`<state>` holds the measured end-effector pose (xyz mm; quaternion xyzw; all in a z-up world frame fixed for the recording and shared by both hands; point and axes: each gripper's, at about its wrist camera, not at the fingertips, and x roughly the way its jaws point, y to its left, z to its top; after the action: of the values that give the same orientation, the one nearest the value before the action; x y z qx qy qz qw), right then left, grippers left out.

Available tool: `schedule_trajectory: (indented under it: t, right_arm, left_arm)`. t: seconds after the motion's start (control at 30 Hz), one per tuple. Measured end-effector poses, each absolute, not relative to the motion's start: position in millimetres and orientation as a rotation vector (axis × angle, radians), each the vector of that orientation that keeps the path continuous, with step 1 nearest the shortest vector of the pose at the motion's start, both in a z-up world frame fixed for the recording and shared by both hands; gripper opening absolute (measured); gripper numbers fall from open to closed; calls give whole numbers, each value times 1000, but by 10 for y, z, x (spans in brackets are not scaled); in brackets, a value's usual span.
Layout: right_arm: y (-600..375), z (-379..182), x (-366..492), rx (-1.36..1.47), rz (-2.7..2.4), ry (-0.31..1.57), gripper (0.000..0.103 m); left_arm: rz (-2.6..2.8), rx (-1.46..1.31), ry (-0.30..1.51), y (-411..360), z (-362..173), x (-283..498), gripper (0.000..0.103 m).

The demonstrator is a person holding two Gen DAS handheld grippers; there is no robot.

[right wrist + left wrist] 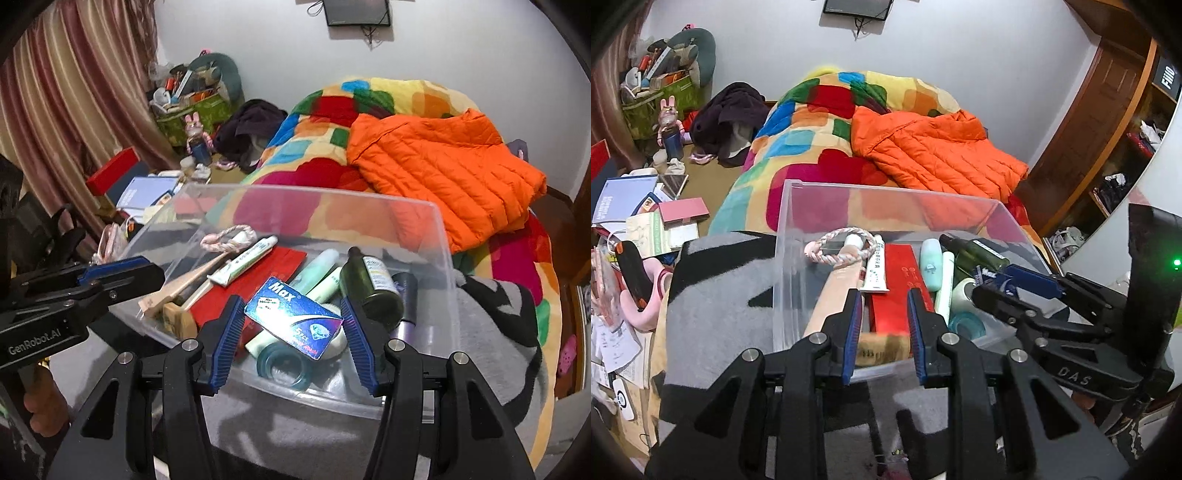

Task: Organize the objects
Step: 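Place the card pack and gold box into the clear box and open both tools, then grasp the white pen with the right tool while the left tool grasps the pink keychain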

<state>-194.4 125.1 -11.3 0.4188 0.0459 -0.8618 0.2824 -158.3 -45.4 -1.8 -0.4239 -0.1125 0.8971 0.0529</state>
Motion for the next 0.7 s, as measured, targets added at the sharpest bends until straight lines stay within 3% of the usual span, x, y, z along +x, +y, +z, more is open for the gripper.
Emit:
schedule_trajectory:
  t: [0.37, 0.47, 0.7]
  right_arm:
    - [1353, 119, -1527, 1011, -2292, 189, 59]
    - [1428, 132, -1303, 991, -2239, 211, 68]
    - [1389, -186, -859, 1060, -2027, 305, 70]
  left_arm:
    - [2776, -1178, -269, -445, 240, -1162, 64]
    - [2773, -1181, -252, -460, 236, -1017, 68]
    - [2735, -1297, -226, -525, -21, -715, 71]
